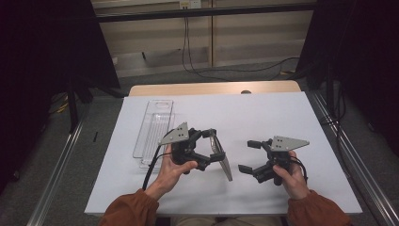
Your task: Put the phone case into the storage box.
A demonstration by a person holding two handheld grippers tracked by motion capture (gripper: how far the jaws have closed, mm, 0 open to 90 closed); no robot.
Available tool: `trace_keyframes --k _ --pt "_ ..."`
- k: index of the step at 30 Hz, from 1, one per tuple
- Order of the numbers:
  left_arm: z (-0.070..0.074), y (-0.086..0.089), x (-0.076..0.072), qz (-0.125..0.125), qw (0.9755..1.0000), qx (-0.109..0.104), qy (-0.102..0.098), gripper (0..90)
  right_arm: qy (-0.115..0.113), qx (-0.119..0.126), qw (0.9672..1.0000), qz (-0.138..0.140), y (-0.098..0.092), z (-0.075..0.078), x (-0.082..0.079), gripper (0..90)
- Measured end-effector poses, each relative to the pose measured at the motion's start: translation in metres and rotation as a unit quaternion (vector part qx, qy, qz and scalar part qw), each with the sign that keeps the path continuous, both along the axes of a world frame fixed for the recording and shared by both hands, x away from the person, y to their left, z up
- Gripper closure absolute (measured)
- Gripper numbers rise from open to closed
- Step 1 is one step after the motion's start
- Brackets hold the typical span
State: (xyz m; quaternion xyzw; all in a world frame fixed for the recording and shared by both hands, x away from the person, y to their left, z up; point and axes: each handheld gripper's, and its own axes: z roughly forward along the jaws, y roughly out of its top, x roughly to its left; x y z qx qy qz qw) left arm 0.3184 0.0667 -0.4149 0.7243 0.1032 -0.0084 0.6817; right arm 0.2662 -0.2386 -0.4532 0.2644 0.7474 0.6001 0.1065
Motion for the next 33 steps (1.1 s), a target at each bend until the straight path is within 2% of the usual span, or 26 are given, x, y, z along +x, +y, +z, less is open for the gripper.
trace_keyframes --k 3,5,8,9,10,11,12,15,16,20,21,22,23,24,30,31,33 --pt "0.001 0.002 0.0 0.006 1.0 -0.005 0.001 12.3 -0.005 -0.003 0.9999 -0.014 -0.002 0.001 -0.002 0.8" --pt "0.002 0.003 -0.001 0.016 0.9999 0.0 0.0 12.3 -0.008 -0.009 0.9994 -0.033 -0.004 0.0 -0.004 0.7" --pt "0.003 0.004 -0.001 0.02 0.9998 -0.006 0.003 12.3 -0.014 -0.012 0.9982 -0.057 -0.008 -0.001 -0.007 0.9" --pt "0.003 0.005 -0.001 0.024 0.9997 -0.001 0.003 12.3 -0.016 -0.012 0.9978 -0.063 -0.01 -0.001 -0.008 0.9" --pt "0.004 0.005 -0.001 0.028 0.9996 0.0 0.003 12.3 -0.017 -0.009 0.9976 -0.067 -0.011 -0.002 -0.009 0.8" --pt "0.004 0.007 0.0 0.019 0.9998 0.005 0.003 12.3 -0.015 -0.007 0.9973 -0.071 -0.013 -0.001 -0.01 0.8" --pt "0.004 0.007 -0.001 0.029 0.9996 -0.001 0.004 12.3 -0.015 -0.005 0.997 -0.076 -0.014 -0.002 -0.011 0.8" --pt "0.003 0.009 -0.001 0.039 0.9992 0.006 0.001 12.3 -0.018 -0.009 0.996 -0.088 -0.018 -0.002 -0.014 0.6" --pt "0.002 0.009 -0.001 0.042 0.9991 -0.003 0.007 12.3 -0.017 -0.009 0.9957 -0.09 -0.019 -0.002 -0.015 0.7" --pt "0.002 0.012 0.0 0.055 0.9984 0.002 0.009 12.3 -0.019 -0.007 0.9945 -0.103 -0.025 -0.003 -0.02 0.7" --pt "0.002 0.014 0.001 0.051 0.9986 0.01 0.009 12.3 -0.019 -0.009 0.9941 -0.106 -0.027 -0.004 -0.021 0.7" --pt "0.002 0.013 0.0 0.064 0.9979 0.004 0.007 12.3 -0.019 -0.01 0.9937 -0.11 -0.028 -0.004 -0.022 0.7" --pt "0.003 0.015 0.0 0.069 0.9976 0.012 0.003 12.3 -0.018 -0.006 0.9938 -0.11 -0.03 -0.004 -0.023 0.7" --pt "0.003 0.015 0.0 0.07 0.9975 0.005 0.005 12.3 -0.017 -0.008 0.9934 -0.114 -0.032 -0.004 -0.024 0.7" --pt "0.005 0.02 0.0 0.09 0.9959 0.003 0.007 12.3 -0.027 -0.004 0.9908 -0.132 -0.043 -0.003 -0.031 0.7" --pt "0.005 0.022 0.0 0.095 0.9953 0.014 0.006 12.3 -0.03 -0.002 0.9896 -0.141 -0.044 -0.003 -0.032 0.7" --pt "0.006 0.023 -0.001 0.104 0.9945 0.013 0.007 12.2 -0.031 0.0 0.9885 -0.148 -0.048 -0.003 -0.034 0.7"
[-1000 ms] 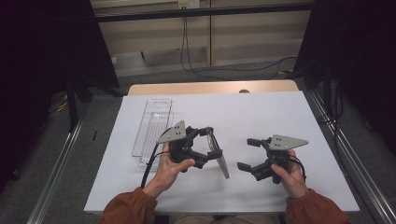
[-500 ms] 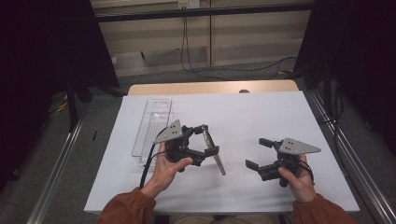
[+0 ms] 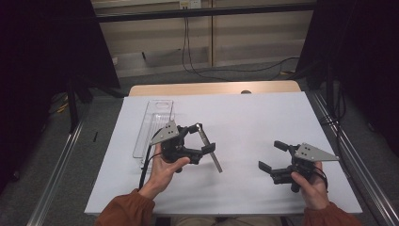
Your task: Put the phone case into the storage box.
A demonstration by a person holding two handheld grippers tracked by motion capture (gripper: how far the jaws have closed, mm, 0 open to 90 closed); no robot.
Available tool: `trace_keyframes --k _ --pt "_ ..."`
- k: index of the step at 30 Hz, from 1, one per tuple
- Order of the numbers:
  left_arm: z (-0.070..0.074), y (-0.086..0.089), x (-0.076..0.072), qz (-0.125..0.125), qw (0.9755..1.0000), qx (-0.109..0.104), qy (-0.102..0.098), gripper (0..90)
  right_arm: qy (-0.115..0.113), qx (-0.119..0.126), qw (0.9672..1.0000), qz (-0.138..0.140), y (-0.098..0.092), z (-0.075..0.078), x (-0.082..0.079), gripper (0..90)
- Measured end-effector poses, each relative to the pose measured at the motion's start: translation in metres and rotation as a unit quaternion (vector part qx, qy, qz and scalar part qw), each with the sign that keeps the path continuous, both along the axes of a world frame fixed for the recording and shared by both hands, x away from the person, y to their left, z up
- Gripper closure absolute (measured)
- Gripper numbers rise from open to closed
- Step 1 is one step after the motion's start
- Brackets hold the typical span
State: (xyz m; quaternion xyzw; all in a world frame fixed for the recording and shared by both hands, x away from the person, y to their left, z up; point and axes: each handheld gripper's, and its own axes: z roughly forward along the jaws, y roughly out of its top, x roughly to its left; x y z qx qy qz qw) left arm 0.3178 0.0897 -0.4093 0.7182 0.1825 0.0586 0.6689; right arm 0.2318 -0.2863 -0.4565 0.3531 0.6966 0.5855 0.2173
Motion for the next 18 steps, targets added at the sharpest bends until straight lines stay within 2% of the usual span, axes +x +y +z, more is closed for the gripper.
trace_keyframes --k 1,4,8,10,16,18 --pt "0.0 0.001 0.001 -0.003 1.0 -0.004 -0.001 12.3 0.0 -0.001 1.0 -0.005 -0.002 0.0 -0.001 0.7" --pt "0.0 0.003 0.0 0.009 0.9999 -0.007 -0.002 12.3 -0.004 0.001 0.9997 -0.022 -0.006 -0.002 -0.005 0.0" --pt "0.0 0.006 0.001 0.014 0.9999 0.003 0.0 12.2 -0.007 -0.003 0.9993 -0.037 -0.011 -0.003 -0.008 0.0" --pt "0.0 0.007 0.0 0.029 0.9995 0.007 -0.002 12.2 -0.007 -0.002 0.9991 -0.042 -0.013 -0.003 -0.01 0.0" --pt "0.0 0.008 0.001 0.045 0.999 0.004 0.002 12.2 -0.006 -0.005 0.9985 -0.055 -0.019 -0.004 -0.016 0.0" --pt "0.0 0.009 0.002 0.049 0.9987 0.012 0.0 12.2 -0.005 -0.006 0.9983 -0.058 -0.021 -0.004 -0.017 0.0"
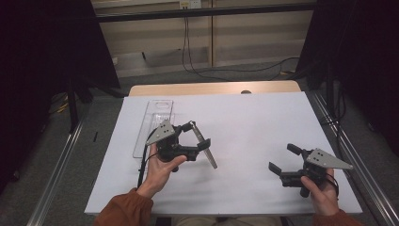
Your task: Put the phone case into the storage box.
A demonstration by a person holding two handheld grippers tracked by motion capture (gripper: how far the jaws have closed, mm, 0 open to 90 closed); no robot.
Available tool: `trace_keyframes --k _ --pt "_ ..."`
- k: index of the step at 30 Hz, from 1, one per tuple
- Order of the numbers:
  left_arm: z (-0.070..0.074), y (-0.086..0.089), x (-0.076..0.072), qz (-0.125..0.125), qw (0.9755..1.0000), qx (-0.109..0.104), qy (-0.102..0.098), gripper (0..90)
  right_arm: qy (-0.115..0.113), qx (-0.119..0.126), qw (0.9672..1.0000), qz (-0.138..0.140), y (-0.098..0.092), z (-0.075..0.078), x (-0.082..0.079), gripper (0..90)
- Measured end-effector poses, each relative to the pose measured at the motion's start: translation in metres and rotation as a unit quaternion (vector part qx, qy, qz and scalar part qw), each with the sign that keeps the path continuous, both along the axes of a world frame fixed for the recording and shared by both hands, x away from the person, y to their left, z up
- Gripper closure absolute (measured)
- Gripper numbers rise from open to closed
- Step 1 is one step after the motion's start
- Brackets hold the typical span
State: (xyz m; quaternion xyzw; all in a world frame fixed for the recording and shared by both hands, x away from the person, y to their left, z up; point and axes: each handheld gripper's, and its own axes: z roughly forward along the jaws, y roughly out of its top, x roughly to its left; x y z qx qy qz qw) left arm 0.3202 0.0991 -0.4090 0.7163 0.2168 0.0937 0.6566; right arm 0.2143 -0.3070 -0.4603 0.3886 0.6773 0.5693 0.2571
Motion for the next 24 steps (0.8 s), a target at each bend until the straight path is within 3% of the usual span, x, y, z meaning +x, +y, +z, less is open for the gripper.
trace_keyframes --k 2,6,7,10,12,15,21,24 --pt "-0.001 -0.001 0.0 0.01 0.9999 -0.006 0.002 12.2 0.0 -0.001 1.0 -0.002 -0.002 0.0 -0.001 0.0" --pt "0.0 0.002 0.0 0.017 0.9999 0.003 0.0 12.2 0.0 -0.002 1.0 -0.005 -0.003 -0.001 -0.005 0.0" --pt "0.0 0.001 0.0 0.027 0.9996 -0.006 0.0 12.2 0.0 -0.005 1.0 -0.006 -0.004 -0.001 -0.006 0.0" --pt "0.001 0.003 0.0 0.03 0.9995 0.002 -0.005 12.2 -0.003 -0.005 0.9999 -0.012 -0.006 -0.003 -0.007 0.0" --pt "0.0 0.002 0.0 0.044 0.999 -0.008 0.001 12.2 -0.005 -0.008 0.9998 -0.016 -0.006 -0.003 -0.007 0.0" --pt "0.001 0.006 0.0 0.055 0.9985 -0.002 0.001 12.2 -0.006 -0.011 0.9997 -0.022 -0.007 -0.004 -0.006 0.0" --pt "0.003 0.011 0.002 0.081 0.9966 -0.009 0.006 12.1 -0.004 -0.007 0.9994 -0.033 -0.009 -0.005 -0.005 0.0" --pt "0.005 0.014 0.003 0.088 0.996 -0.012 0.001 12.1 -0.007 -0.003 0.9998 -0.02 -0.01 -0.005 -0.005 0.0"
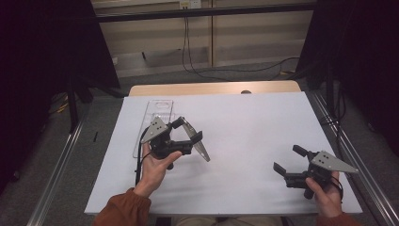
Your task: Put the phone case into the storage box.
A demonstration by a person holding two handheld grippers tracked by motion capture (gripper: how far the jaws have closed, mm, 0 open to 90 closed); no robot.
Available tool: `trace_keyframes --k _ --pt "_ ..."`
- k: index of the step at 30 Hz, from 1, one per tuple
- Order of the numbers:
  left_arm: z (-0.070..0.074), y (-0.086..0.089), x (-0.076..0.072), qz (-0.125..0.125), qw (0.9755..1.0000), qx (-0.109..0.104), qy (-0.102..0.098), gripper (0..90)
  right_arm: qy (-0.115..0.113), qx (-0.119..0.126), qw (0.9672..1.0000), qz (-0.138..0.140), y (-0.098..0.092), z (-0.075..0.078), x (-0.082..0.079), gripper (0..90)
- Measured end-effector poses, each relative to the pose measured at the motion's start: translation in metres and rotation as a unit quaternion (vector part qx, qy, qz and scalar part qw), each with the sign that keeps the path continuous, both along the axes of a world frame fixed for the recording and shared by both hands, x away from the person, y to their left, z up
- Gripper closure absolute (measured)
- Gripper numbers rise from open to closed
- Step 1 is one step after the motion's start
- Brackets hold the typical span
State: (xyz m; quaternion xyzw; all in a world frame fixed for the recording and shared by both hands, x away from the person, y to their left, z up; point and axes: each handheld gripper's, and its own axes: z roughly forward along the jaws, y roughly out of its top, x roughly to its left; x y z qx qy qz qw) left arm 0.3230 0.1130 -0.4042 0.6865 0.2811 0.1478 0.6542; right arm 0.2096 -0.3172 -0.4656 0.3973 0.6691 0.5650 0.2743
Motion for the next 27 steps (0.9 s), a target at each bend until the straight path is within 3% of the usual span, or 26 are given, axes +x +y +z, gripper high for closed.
trace_keyframes --k 2,5,7,12,16,19,21,22,23,24,25,26,27 --pt "0.001 0.003 0.0 0.008 0.9999 0.009 0.005 12.1 -0.001 0.0 1.0 -0.001 0.001 0.0 0.0 0.0" --pt "0.002 0.004 0.0 0.024 0.9997 -0.001 0.011 12.1 -0.003 -0.004 1.0 0.002 0.001 0.0 0.0 0.0" --pt "0.003 0.006 0.001 0.019 0.9997 0.012 0.006 12.1 -0.002 -0.003 1.0 0.0 0.001 0.0 0.0 0.0" --pt "0.006 0.008 0.002 0.032 0.9995 0.0 0.006 12.1 -0.002 -0.004 1.0 -0.002 0.0 0.0 0.0 0.0" --pt "0.01 0.013 0.003 0.043 0.999 0.008 0.003 12.1 -0.001 -0.001 1.0 -0.004 0.0 0.0 0.0 0.0" --pt "0.013 0.014 0.003 0.053 0.9985 -0.008 0.005 12.1 0.0 -0.002 1.0 -0.005 0.0 0.001 0.0 0.0" --pt "0.015 0.017 0.004 0.051 0.9987 -0.006 0.005 12.1 -0.002 0.005 0.9999 -0.01 0.001 0.001 0.0 0.0" --pt "0.017 0.017 0.005 0.063 0.9978 -0.018 0.008 12.1 -0.001 0.005 0.9999 -0.011 0.001 0.001 -0.001 0.0" --pt "0.018 0.022 0.006 0.058 0.9983 0.002 0.001 12.1 -0.002 0.001 0.9999 -0.01 0.001 0.002 -0.001 0.0" --pt "0.02 0.021 0.006 0.064 0.9979 -0.01 0.006 12.1 0.0 0.004 0.9999 -0.011 0.001 0.001 -0.001 0.0" --pt "0.021 0.023 0.007 0.07 0.9975 -0.01 0.006 12.1 0.001 0.005 0.9999 -0.013 0.001 0.001 -0.001 0.0" --pt "0.022 0.026 0.008 0.067 0.9977 0.007 -0.002 12.1 -0.004 0.0 0.9999 -0.016 0.001 0.001 0.0 0.0" --pt "0.023 0.025 0.008 0.075 0.9972 -0.007 0.002 12.1 -0.003 0.0 0.9999 -0.017 0.0 0.001 0.0 0.0"
